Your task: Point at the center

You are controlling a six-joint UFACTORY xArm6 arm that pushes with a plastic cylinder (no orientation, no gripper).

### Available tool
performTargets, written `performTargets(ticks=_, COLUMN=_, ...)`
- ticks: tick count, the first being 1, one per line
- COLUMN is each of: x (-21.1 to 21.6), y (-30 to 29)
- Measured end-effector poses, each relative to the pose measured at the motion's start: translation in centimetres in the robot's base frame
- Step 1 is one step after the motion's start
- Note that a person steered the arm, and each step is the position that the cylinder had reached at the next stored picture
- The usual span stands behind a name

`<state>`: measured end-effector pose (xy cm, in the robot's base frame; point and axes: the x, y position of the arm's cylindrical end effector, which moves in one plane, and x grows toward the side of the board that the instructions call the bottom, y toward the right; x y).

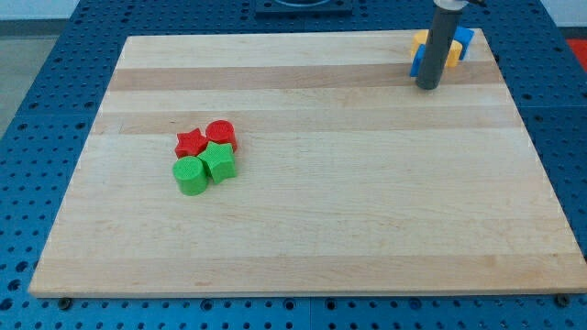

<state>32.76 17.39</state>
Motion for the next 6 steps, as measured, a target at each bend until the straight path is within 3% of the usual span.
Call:
performTargets(ticks=3, x=6.5, y=-5.5)
performTargets(ticks=6, x=10.2, y=-9.0)
